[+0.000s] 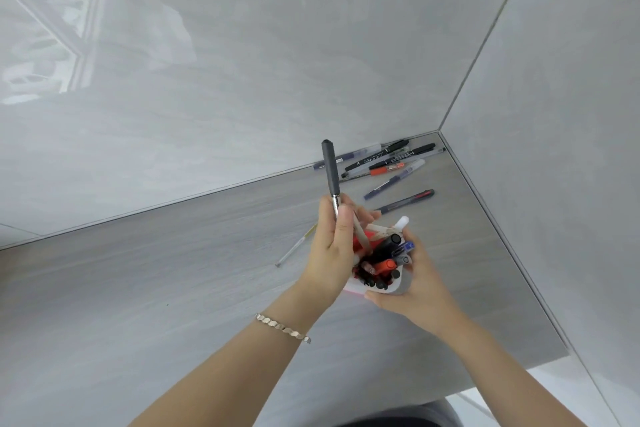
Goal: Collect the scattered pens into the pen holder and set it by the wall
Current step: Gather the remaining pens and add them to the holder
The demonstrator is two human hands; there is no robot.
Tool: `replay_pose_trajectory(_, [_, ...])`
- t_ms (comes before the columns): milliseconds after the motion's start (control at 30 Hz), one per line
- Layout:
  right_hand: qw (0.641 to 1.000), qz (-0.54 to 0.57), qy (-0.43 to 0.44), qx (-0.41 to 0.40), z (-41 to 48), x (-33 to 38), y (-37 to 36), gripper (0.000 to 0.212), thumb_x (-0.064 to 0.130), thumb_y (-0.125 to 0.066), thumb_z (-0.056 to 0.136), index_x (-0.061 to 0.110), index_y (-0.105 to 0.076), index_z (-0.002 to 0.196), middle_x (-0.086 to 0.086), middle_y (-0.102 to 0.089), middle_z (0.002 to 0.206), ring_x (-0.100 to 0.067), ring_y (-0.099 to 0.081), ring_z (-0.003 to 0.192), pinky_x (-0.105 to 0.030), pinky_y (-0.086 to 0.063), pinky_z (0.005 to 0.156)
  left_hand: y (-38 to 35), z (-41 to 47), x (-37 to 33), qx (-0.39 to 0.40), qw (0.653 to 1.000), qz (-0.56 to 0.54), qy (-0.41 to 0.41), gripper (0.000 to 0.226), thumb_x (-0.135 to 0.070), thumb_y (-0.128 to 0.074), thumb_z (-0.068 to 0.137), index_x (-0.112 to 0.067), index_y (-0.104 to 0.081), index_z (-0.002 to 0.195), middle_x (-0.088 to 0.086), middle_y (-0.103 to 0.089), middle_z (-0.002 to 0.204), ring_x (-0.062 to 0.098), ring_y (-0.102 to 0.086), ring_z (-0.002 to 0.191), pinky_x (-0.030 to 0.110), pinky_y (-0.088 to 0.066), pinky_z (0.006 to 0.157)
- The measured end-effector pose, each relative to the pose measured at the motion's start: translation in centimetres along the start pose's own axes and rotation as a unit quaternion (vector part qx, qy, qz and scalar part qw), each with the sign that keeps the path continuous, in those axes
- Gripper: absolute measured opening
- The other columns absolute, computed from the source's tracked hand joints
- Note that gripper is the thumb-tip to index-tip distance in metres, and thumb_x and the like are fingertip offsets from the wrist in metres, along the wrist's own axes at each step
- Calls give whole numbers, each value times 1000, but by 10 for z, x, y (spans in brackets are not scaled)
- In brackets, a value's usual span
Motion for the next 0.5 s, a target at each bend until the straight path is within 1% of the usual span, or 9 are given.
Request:
replay_pose_trajectory(33, [1000, 2, -2, 1, 0, 0, 0, 92, -2, -79, 63, 29, -26, 131, 24, -49, 114, 26, -49, 97, 6, -39, 74, -1, -1, 1, -3, 1000, 10, -9, 20, -34, -25, 90, -22, -40, 87, -3, -60, 72, 11, -63, 95, 35, -47, 96])
replay_pose_trajectory(100, [1000, 2, -2, 3, 1, -1, 0, 92, -1, -80, 62, 24, -27, 133, 19, -52, 116, 21, -52, 101, 5, -40, 77, -3, -3, 1, -2, 1000, 20, -19, 22, -34, -23, 90, -26, -43, 87, 5, -58, 80, 11, -59, 89, 29, -47, 90])
replay_pose_trajectory(200, [1000, -4, 1, 6, 1, -1, 0, 95, 3, -82, 60, 25, -28, 134, 16, -52, 121, 15, -52, 106, 4, -40, 81, 0, -4, 1, -4, 999, 29, -38, 27, -33, -26, 95, -27, -52, 93, -14, -58, 74, 22, -59, 78, 29, -49, 80])
replay_pose_trajectory(233, [1000, -3, 1, 5, 1, -1, 0, 93, 2, -82, 60, 27, -28, 132, 17, -52, 119, 18, -52, 103, 5, -40, 79, 2, -5, 0, -13, 999, 28, -39, 25, -27, -28, 97, -25, -53, 96, -15, -58, 72, 16, -61, 74, 23, -50, 76])
replay_pose_trajectory(267, [1000, -2, 2, 5, 1, 0, 0, 91, 0, -81, 61, 29, -29, 129, 19, -52, 117, 21, -52, 100, 5, -40, 77, 5, -7, -1, -30, 999, 19, -35, 22, -19, -31, 98, -22, -53, 98, -15, -60, 75, 3, -61, 71, 15, -48, 73])
replay_pose_trajectory(300, [1000, -2, 3, 4, 1, 1, 0, 90, -2, -80, 61, 31, -29, 127, 21, -51, 115, 23, -51, 98, 6, -40, 75, 10, -7, -2, -50, 998, 2, -29, 21, -11, -35, 97, -20, -54, 99, -13, -60, 80, -7, -59, 72, 13, -46, 72])
replay_pose_trajectory(367, [1000, 1, 4, 5, 1, 1, 1, 89, -5, -79, 62, 33, -28, 124, 22, -49, 113, 25, -51, 95, 6, -40, 72, 21, -8, -4, -88, 995, -35, -33, 20, -5, -42, 93, -18, -57, 99, -13, -61, 81, -6, -58, 75, 17, -45, 74])
replay_pose_trajectory(433, [1000, 5, 3, 8, 1, 0, 0, 89, -8, -78, 62, 32, -27, 123, 22, -47, 112, 27, -50, 93, 6, -40, 71, 31, -9, -8, -99, 992, -69, -46, 22, -7, -46, 91, -23, -58, 98, -14, -64, 74, 6, -60, 81, 26, -52, 77])
replay_pose_trajectory(500, [1000, 3, 1, 9, 1, -1, 0, 90, -7, -78, 62, 32, -26, 124, 23, -47, 112, 27, -50, 94, 6, -40, 72, 35, -10, -12, -86, 992, -81, -45, 28, -2, -44, 91, -26, -57, 95, -11, -68, 78, 16, -64, 91, 31, -55, 84])
Point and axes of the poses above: each hand's wrist, its own z-axis towards the middle knuckle, its own y-axis out of the back of the hand, x = y × z, the point moved 4 cm from there along z, towards the middle knuckle
